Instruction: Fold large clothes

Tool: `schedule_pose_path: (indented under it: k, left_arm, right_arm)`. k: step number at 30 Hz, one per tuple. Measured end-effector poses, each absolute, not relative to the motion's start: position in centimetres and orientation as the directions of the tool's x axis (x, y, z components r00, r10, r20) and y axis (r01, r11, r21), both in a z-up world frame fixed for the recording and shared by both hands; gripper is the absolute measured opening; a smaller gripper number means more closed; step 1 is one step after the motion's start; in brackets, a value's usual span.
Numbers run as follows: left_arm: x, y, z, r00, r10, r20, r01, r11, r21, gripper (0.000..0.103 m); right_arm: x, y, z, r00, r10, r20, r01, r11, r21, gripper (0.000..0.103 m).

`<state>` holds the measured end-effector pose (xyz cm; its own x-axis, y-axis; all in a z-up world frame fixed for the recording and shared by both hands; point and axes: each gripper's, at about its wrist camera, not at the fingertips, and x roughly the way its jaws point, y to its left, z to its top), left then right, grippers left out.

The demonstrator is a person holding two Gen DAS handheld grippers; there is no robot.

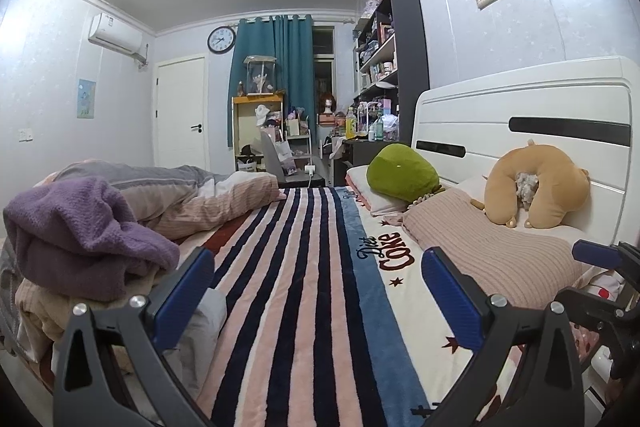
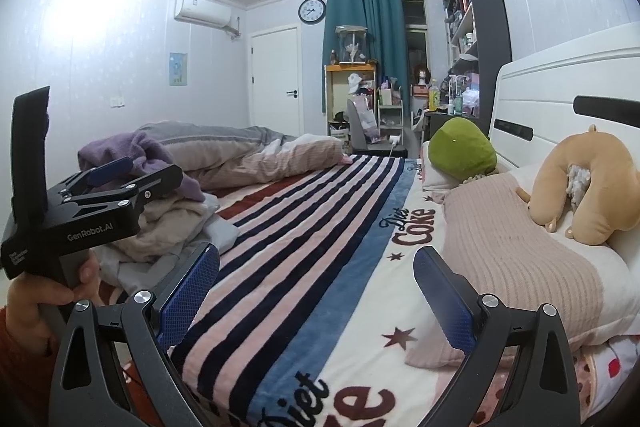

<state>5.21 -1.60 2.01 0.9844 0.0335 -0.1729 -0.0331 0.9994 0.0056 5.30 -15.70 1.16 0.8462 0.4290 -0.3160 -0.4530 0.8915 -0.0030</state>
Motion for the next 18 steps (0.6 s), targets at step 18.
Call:
schedule_pose_path:
  k: [18]
  left_arm:
    - [5.0,-1.8,2.0,0.985,0.010,-0.172,-0.009,1.000,0.004,0.102]
  right_arm:
    - [4.2,-13.2,1.1,0.850,0.433,-0.298,-0.449,0.893,0.018,0.097]
